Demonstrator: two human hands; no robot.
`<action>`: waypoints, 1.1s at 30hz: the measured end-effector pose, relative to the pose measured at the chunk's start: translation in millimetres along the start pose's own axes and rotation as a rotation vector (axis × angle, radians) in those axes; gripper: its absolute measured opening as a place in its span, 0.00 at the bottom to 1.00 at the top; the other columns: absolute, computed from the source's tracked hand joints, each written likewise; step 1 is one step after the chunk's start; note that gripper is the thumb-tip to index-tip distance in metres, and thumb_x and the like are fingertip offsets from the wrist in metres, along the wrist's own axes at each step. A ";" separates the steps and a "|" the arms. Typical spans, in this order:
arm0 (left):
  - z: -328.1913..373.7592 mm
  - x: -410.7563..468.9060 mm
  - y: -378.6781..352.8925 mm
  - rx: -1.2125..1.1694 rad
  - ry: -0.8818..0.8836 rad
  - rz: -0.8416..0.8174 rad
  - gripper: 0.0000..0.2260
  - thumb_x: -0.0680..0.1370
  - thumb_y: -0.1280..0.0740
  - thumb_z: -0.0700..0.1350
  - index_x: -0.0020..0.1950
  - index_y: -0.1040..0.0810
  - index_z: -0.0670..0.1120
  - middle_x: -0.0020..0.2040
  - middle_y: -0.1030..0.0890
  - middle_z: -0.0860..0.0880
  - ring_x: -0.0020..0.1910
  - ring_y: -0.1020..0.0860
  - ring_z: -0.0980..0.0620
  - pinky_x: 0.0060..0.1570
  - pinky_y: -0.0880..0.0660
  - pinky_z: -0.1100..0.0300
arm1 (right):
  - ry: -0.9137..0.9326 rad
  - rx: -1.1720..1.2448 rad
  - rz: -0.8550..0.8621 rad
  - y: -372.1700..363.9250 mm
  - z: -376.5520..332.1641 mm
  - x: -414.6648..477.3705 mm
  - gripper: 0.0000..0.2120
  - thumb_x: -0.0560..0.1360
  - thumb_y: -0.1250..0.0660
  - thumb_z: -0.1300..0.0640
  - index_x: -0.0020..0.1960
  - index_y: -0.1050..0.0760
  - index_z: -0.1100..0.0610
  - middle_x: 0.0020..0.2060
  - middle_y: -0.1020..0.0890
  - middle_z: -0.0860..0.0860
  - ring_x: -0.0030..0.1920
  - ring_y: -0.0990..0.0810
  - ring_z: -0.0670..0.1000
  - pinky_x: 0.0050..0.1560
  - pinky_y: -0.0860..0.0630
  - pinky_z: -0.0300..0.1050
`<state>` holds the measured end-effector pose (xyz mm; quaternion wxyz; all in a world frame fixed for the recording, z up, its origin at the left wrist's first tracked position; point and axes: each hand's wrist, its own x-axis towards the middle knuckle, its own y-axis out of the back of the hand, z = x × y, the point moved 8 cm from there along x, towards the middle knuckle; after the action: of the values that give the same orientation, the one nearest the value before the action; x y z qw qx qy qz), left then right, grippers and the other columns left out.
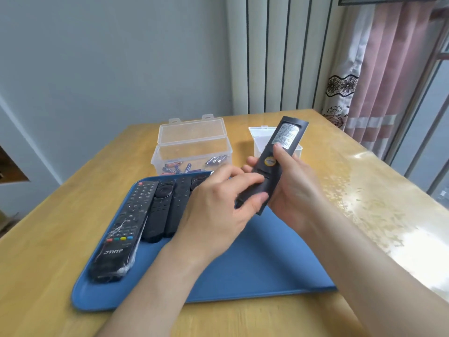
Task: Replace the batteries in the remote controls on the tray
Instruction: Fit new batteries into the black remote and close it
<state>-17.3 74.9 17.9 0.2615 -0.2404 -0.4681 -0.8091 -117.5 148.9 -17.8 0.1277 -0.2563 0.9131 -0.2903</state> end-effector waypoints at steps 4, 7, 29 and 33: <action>0.0 -5.6 -15.6 0.071 -0.074 -0.292 0.29 0.73 0.27 0.49 0.72 0.31 0.56 0.59 0.32 0.60 0.46 0.33 0.61 0.52 0.33 0.66 | -0.014 -0.028 0.022 7.0 -7.6 3.2 0.15 0.83 0.42 0.52 0.63 0.31 0.63 0.48 0.18 0.63 0.43 0.17 0.60 0.50 0.18 0.55; 8.4 -2.8 -13.8 0.129 -0.143 -0.281 0.28 0.73 0.27 0.48 0.72 0.30 0.50 0.60 0.29 0.55 0.48 0.32 0.59 0.52 0.33 0.66 | -0.018 -0.075 -0.020 6.3 -9.2 3.8 0.17 0.83 0.42 0.52 0.63 0.31 0.65 0.45 0.18 0.62 0.38 0.16 0.57 0.44 0.16 0.51; 25.5 -2.2 -0.6 0.272 -0.260 0.049 0.23 0.66 0.26 0.49 0.60 0.19 0.44 0.61 0.20 0.52 0.51 0.27 0.48 0.51 0.24 0.51 | -0.066 0.001 -0.050 -5.3 -0.5 -5.1 0.12 0.81 0.39 0.47 0.57 0.27 0.54 0.47 0.24 0.56 0.39 0.20 0.51 0.34 0.20 0.43; 8.5 0.2 -2.1 0.038 -0.044 -0.022 0.27 0.66 0.25 0.48 0.65 0.23 0.51 0.61 0.21 0.59 0.51 0.28 0.56 0.53 0.27 0.58 | -0.024 -0.140 0.007 -4.0 -8.6 -6.1 0.10 0.82 0.41 0.49 0.53 0.27 0.55 0.44 0.23 0.56 0.39 0.22 0.52 0.41 0.24 0.47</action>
<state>-17.6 83.2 20.5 0.2469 -0.2479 -0.4916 -0.7974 -114.0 153.4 -8.0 0.1213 -0.2650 0.9304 -0.2223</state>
